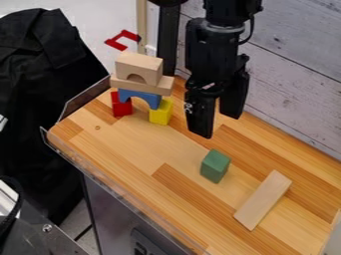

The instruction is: Put the green block on top of the arch

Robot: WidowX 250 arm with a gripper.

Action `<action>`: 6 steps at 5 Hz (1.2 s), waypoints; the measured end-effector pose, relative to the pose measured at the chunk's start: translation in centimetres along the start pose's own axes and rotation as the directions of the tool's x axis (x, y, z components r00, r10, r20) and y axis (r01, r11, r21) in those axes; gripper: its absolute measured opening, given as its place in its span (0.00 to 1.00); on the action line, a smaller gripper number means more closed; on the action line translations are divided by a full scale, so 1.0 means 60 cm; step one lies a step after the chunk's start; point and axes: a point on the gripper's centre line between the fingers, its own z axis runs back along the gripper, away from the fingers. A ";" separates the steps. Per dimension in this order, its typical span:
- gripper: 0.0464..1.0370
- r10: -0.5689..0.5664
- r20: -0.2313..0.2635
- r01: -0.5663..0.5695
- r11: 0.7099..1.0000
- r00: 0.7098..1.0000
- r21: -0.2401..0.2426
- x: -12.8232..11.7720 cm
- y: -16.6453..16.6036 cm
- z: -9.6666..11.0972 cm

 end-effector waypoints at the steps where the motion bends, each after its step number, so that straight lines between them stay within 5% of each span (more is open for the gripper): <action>1: 0.96 0.004 -0.003 -0.004 0.999 1.000 0.036 0.002 0.004 -0.014; 2: 0.96 -0.236 -0.057 0.241 0.966 0.970 0.094 0.013 0.004 -0.017; 3: 0.96 -0.441 -0.101 0.452 0.880 0.892 0.145 0.019 -0.028 -0.025; 4: 0.96 -0.634 -0.079 0.638 0.755 0.769 0.153 0.011 -0.054 -0.019; 5: 0.96 -0.814 -0.045 0.807 0.565 0.579 0.169 -0.012 -0.058 -0.035; 6: 0.96 -0.935 0.025 0.919 0.354 0.355 0.175 -0.028 -0.045 -0.027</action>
